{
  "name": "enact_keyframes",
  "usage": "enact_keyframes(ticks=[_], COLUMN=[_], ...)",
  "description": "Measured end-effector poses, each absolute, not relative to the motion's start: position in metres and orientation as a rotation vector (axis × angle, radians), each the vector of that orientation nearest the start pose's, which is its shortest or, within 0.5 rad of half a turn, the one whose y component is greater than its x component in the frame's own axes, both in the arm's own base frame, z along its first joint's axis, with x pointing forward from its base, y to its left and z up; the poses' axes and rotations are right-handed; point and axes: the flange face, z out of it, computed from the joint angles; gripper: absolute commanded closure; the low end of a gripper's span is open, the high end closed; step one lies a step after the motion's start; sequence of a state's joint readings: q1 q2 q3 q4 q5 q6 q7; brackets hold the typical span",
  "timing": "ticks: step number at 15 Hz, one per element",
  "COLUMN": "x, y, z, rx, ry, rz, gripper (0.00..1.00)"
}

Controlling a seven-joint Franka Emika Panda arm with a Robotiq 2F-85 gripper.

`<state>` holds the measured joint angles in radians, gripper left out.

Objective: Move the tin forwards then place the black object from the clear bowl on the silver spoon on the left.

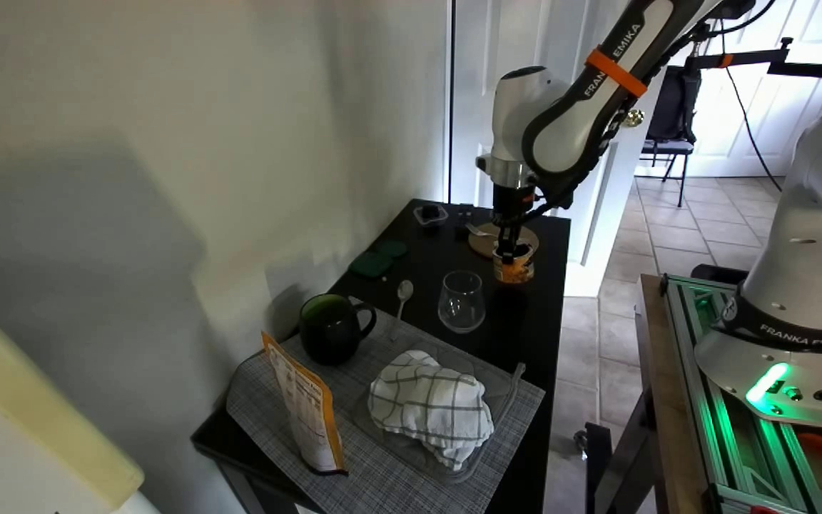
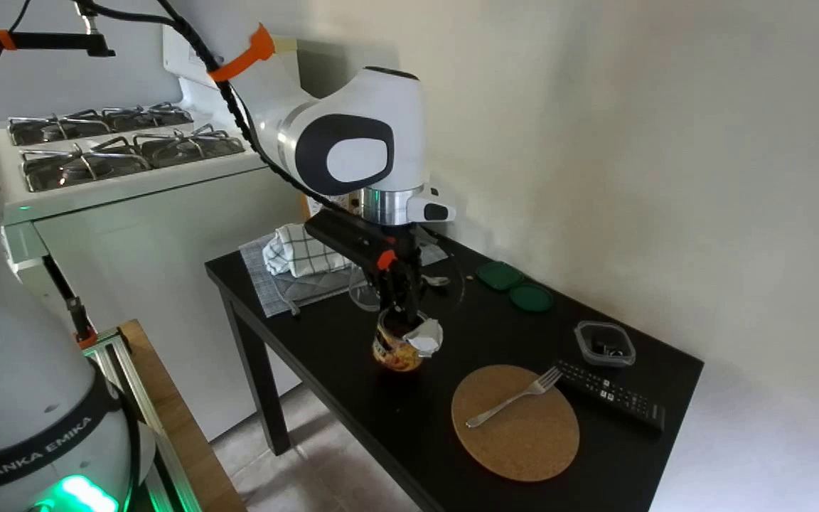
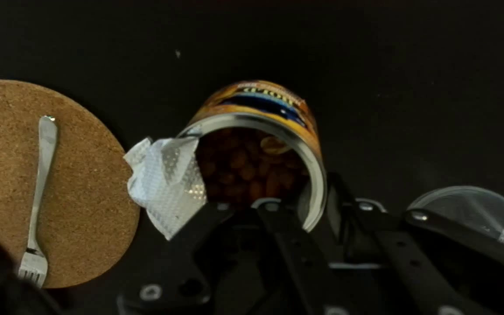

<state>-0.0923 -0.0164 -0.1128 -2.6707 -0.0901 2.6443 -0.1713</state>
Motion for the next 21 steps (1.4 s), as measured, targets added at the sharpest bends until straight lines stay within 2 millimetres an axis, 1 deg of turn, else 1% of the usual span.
enact_keyframes(ticks=[2, 3, 4, 5, 8, 9, 11, 12, 13, 15, 17, 18, 20, 21], x=[0.406, 0.405, 0.403, 0.402, 0.398, 0.398, 0.397, 0.397, 0.398, 0.399, 0.399, 0.4, 0.408, 0.414], y=[-0.09, -0.093, -0.095, -0.097, -0.101, -0.102, -0.106, -0.111, -0.117, -0.133, -0.157, -0.171, -0.199, -0.211], z=[0.235, 0.232, 0.229, 0.226, 0.221, 0.221, 0.223, 0.228, 0.235, 0.257, 0.286, 0.301, 0.326, 0.334], rx=[-3.177, -3.176, -3.174, -3.172, -3.166, -3.165, -3.178, -3.213, -3.255, -3.339, -3.414, -3.452, -3.493, -3.501], ry=[-0.047, -0.039, -0.032, -0.028, -0.028, -0.027, -0.028, -0.03, -0.016, 0.037, 0.098, 0.091, -0.058, -0.156], rz=[0.054, 0.067, 0.079, 0.094, 0.134, 0.142, 0.142, 0.123, 0.086, -0.015, -0.133, -0.19, -0.286, -0.322], gripper=[0.96, 0.6, 0.58, 0.53, 0.31, 0.22, 0.08, 0.01, 0.0, 0.0, 0.0, 0.0, 0.0, 0.0])
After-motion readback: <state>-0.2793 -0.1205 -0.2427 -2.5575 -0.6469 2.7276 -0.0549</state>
